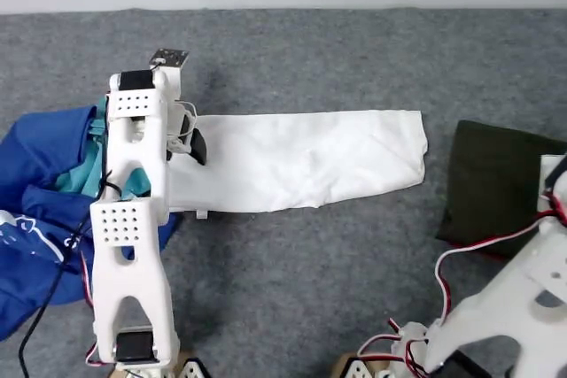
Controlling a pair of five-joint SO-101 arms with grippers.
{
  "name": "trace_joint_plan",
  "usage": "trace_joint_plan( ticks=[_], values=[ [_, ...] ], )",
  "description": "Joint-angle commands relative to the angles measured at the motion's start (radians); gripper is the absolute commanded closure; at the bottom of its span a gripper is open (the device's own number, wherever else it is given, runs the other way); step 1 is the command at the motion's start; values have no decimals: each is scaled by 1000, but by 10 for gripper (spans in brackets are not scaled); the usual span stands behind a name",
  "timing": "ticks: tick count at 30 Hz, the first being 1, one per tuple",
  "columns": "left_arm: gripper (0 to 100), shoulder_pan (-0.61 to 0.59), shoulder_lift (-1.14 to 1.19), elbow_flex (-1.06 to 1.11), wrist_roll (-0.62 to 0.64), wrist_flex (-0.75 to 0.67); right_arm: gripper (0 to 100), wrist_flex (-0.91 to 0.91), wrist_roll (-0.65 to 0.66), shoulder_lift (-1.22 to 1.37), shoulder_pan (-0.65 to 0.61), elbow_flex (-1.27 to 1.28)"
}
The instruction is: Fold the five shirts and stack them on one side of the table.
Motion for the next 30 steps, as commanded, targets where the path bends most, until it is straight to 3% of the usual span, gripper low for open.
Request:
trace_joint_plan(
  ticks=[1,10,19,30],
  values=[
    [830,0,63,-99,3,52,980,38,3,-36,12,-5],
    [990,11,87,-134,-28,68,980,38,3,-36,12,-5],
    [988,31,-25,-105,-48,69,980,38,6,-36,12,-5],
    [988,313,-445,85,54,66,980,36,3,-31,12,-5]
  ],
)
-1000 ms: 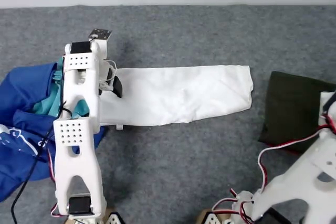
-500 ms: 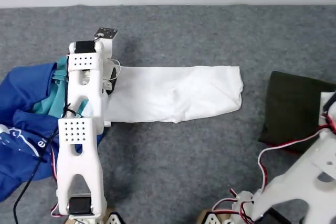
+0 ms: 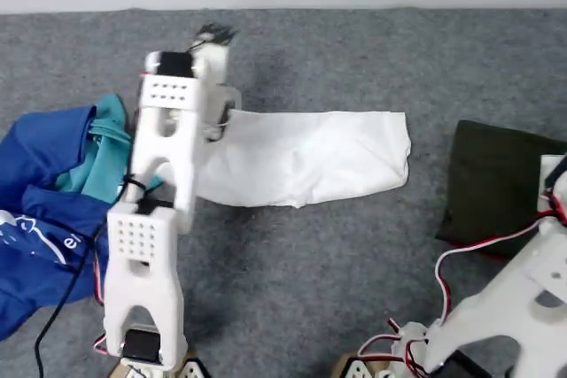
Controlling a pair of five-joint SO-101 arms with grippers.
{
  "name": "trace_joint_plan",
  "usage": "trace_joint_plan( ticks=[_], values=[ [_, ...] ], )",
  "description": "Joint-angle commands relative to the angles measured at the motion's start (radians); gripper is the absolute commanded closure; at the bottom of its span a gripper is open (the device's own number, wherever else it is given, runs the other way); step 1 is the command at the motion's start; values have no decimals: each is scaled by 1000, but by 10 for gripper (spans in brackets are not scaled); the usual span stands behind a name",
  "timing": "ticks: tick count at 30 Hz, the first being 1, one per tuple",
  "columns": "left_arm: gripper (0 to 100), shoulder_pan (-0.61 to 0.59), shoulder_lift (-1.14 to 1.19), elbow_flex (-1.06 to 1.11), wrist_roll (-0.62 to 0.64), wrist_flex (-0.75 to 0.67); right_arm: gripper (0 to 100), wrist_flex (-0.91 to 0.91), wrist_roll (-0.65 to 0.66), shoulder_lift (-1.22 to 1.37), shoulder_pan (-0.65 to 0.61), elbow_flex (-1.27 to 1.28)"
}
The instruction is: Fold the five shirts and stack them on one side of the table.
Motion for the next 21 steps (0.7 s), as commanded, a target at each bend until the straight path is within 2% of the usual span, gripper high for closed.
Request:
trace_joint_plan(
  ticks=[1,9,14,21],
  values=[
    [988,103,-153,-8,21,21,980,36,3,-31,12,-5],
    [988,258,-160,-58,37,-15,980,36,3,-27,12,-5],
    [988,344,-94,-143,38,-75,980,36,3,-27,12,-3],
    [988,450,34,-332,72,-83,980,36,5,-31,12,-3]
  ],
)
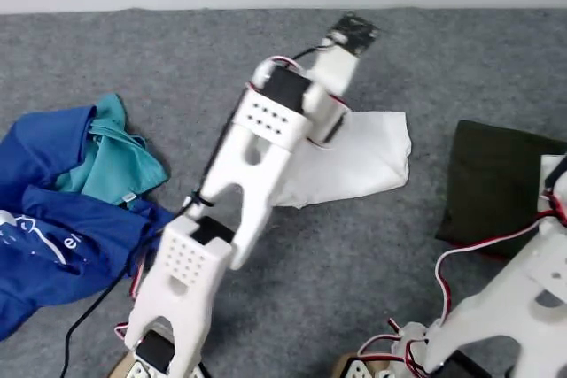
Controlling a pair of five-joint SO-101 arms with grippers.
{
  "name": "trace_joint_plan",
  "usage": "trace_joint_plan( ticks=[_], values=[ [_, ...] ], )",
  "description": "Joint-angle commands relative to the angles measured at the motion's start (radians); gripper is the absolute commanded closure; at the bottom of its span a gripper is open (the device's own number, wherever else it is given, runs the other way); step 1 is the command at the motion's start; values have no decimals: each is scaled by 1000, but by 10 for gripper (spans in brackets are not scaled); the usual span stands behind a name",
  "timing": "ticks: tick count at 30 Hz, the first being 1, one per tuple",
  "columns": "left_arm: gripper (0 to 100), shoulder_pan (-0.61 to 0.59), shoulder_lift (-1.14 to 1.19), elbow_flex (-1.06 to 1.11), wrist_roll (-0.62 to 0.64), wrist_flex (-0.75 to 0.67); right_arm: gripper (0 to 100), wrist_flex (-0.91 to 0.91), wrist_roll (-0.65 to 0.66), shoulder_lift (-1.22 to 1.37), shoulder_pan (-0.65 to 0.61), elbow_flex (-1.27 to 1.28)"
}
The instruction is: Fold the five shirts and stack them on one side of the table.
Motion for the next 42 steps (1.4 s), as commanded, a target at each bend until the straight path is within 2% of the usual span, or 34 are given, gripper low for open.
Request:
trace_joint_plan(
  ticks=[1,7,11,14,18,22,26,30,33,38,42],
  values=[
    [988,46,37,-142,49,-23,980,36,6,-33,12,-3],
    [980,92,176,-308,66,-25,980,38,6,-35,12,-3],
    [854,114,272,-390,71,-80,980,38,3,-35,12,-3],
    [772,118,318,-437,140,-133,980,38,3,-35,12,-3],
    [752,115,331,-495,146,-143,980,38,3,-35,12,-3],
    [757,69,321,-559,115,-43,980,39,3,-35,12,-3],
    [855,-37,315,-598,46,66,980,39,3,-35,12,-3],
    [978,-164,321,-591,-43,81,980,39,3,-35,12,-3],
    [985,-226,328,-567,-87,80,980,39,3,-35,12,-3],
    [985,-233,367,-440,-133,80,980,39,3,-36,10,49],
    [985,-166,381,-378,-138,80,980,39,3,-44,12,89]
  ],
)
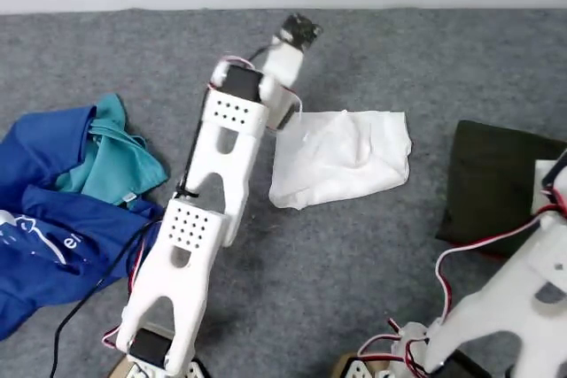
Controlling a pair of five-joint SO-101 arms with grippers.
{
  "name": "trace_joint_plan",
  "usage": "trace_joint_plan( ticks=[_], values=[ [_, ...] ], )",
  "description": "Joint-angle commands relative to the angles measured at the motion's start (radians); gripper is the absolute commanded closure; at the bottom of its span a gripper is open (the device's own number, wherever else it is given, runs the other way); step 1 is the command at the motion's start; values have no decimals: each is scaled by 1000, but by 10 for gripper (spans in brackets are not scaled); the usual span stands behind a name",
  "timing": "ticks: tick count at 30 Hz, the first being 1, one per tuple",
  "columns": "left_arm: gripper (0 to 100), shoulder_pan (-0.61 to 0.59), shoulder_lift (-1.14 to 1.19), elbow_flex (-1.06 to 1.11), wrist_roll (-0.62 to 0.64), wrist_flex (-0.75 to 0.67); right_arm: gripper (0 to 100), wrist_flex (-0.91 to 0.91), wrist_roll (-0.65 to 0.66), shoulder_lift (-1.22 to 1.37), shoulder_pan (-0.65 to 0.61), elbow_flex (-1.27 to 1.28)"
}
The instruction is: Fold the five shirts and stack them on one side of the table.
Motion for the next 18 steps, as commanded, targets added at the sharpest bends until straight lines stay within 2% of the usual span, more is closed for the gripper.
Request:
trace_joint_plan(
  ticks=[1,11,15,18],
  values=[
    [985,72,-18,13,-15,20,980,38,3,-56,12,11],
    [985,379,-51,22,-12,23,980,30,9,-108,12,60],
    [985,439,-137,102,-12,23,980,30,9,-108,12,60],
    [985,436,-241,182,-12,23,980,28,9,-102,12,60]
  ],
)
